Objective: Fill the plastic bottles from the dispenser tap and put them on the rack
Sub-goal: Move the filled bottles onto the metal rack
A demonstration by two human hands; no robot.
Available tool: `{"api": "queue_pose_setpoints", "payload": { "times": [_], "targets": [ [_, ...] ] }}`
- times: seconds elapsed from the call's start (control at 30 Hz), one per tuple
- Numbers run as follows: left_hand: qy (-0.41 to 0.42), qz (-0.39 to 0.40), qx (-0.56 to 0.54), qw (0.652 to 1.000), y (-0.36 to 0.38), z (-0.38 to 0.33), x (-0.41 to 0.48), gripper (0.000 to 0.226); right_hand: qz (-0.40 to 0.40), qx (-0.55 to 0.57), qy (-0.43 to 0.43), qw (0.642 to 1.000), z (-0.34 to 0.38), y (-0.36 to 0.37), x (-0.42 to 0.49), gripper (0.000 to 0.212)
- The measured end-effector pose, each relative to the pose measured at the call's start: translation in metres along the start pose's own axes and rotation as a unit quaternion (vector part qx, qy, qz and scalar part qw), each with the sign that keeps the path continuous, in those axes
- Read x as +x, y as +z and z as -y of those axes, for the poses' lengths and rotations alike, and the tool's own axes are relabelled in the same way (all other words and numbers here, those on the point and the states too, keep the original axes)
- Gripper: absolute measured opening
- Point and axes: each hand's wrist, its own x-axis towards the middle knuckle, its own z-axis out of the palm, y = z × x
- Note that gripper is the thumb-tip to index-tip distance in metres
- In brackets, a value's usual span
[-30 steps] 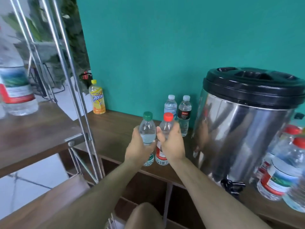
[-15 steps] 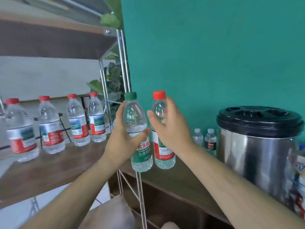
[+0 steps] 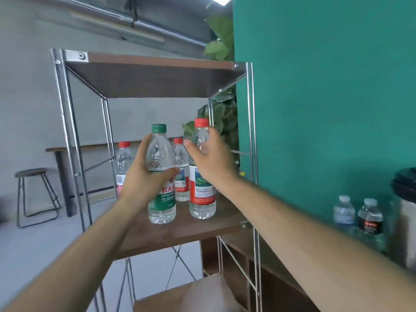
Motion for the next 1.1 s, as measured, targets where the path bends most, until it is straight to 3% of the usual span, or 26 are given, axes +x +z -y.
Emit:
{"api": "queue_pose_setpoints", "payload": {
  "times": [0.23, 0.37, 0.53, 0.67, 0.93, 1.0, 1.1],
  "targets": [
    [-0.095, -0.090, 0.031, 0.991, -0.007, 0.062, 0.010, 0.112, 0.045, 0.029, 0.037, 0.998, -0.020, 0.085, 0.030, 0.052],
    [-0.105, -0.137, 0.056, 0.983, -0.011, 0.088, 0.014, 0.118, 0.083, 0.058, 0.053, 0.993, -0.030, 0.131, 0.043, 0.048],
    [-0.130, -0.167, 0.077, 0.974, -0.008, 0.098, 0.022, 0.104, 0.113, 0.088, 0.075, 0.987, -0.037, 0.165, 0.047, 0.064],
    [-0.131, -0.159, 0.093, 0.974, -0.010, 0.104, 0.029, 0.092, 0.116, 0.086, 0.056, 0.988, -0.041, 0.172, 0.041, 0.072],
    [-0.164, -0.135, 0.076, 0.974, -0.009, 0.101, 0.025, 0.098, 0.205, 0.001, 0.075, 0.976, -0.039, 0.146, 0.023, 0.104],
    [-0.174, -0.140, 0.069, 0.972, -0.010, 0.092, 0.023, 0.102, 0.197, -0.031, 0.063, 0.978, -0.034, 0.127, 0.015, 0.096],
    [-0.117, -0.195, 0.176, 0.958, -0.010, 0.075, 0.010, 0.096, 0.127, -0.073, 0.010, 0.989, -0.030, 0.087, -0.007, 0.069]
  ]
}}
